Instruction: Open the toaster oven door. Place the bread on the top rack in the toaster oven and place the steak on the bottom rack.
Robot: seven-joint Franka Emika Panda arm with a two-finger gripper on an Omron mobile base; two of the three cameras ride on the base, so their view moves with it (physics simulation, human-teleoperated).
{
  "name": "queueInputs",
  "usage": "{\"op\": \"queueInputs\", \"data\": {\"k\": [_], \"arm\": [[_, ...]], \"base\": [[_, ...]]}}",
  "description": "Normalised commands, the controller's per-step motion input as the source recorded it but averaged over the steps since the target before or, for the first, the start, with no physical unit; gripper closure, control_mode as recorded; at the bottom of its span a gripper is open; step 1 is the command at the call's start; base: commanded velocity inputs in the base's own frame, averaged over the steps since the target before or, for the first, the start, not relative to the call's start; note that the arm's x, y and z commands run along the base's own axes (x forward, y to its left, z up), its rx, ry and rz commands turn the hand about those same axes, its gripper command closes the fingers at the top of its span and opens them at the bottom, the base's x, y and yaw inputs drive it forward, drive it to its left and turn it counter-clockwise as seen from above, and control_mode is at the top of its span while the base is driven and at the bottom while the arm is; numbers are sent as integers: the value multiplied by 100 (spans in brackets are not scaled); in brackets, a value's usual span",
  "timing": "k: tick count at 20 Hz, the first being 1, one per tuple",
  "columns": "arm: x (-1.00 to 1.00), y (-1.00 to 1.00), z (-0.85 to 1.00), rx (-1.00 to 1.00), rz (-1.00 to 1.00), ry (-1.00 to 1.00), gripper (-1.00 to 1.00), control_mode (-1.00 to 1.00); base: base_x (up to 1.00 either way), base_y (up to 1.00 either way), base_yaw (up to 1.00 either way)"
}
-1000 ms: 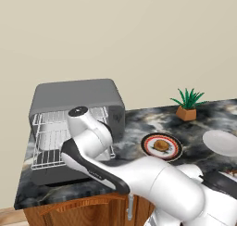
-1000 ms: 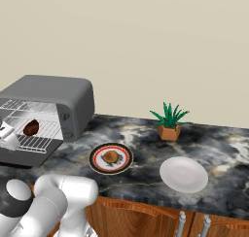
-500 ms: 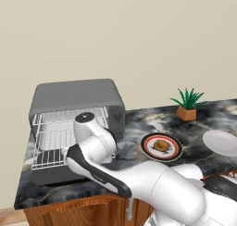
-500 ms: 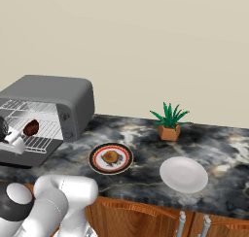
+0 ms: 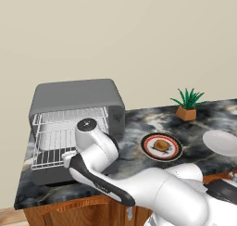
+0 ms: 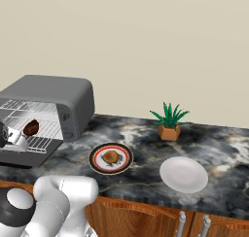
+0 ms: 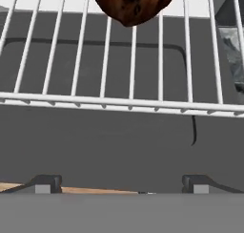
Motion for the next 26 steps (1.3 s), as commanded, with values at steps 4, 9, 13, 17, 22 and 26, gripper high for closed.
{"op": "queueInputs", "data": {"k": [4,9,13,17,22,26], "arm": [[10,0,-9,0,2,-4,-100,-100],[11,0,-9,4,0,0,-100,-100],[21,0,-2,7,0,0,-100,-100],[23,0,0,7,0,0,-100,-100],[16,0,-2,3,0,0,-100,-100],[16,0,-1,2,0,0,-100,-100]], "base": [[0,0,0],[0,0,0],[0,0,0],[0,0,0],[0,0,0],[0,0,0]]}}
